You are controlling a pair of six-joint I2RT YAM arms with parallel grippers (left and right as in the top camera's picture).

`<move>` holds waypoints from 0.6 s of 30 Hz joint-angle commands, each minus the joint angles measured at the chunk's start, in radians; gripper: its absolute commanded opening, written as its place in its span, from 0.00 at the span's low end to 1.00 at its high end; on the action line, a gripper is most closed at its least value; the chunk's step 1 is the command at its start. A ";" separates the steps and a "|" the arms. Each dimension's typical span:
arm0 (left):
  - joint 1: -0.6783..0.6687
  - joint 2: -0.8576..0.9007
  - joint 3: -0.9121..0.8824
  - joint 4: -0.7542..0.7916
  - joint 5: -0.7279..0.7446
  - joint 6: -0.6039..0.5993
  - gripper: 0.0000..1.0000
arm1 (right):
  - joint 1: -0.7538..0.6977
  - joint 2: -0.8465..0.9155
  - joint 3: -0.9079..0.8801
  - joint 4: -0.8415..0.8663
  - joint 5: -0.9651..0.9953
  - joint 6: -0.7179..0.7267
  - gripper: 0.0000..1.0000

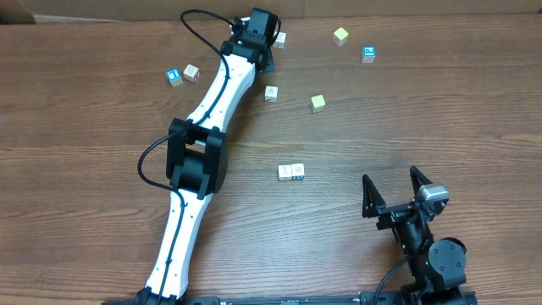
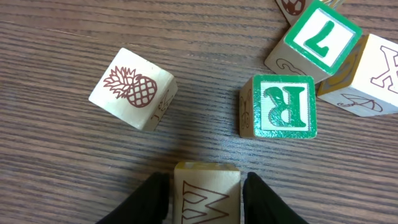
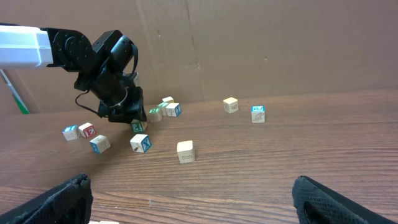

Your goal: Form a horizontal line

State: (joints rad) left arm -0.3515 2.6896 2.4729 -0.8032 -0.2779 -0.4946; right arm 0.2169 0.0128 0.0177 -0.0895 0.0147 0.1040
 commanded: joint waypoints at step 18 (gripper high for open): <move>-0.002 -0.251 -0.002 -0.235 -0.008 0.001 0.24 | 0.005 -0.010 -0.010 0.007 0.002 -0.004 1.00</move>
State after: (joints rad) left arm -0.3515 2.5919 2.4683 -0.9955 -0.2775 -0.4946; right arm 0.2169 0.0128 0.0177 -0.0887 0.0147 0.1043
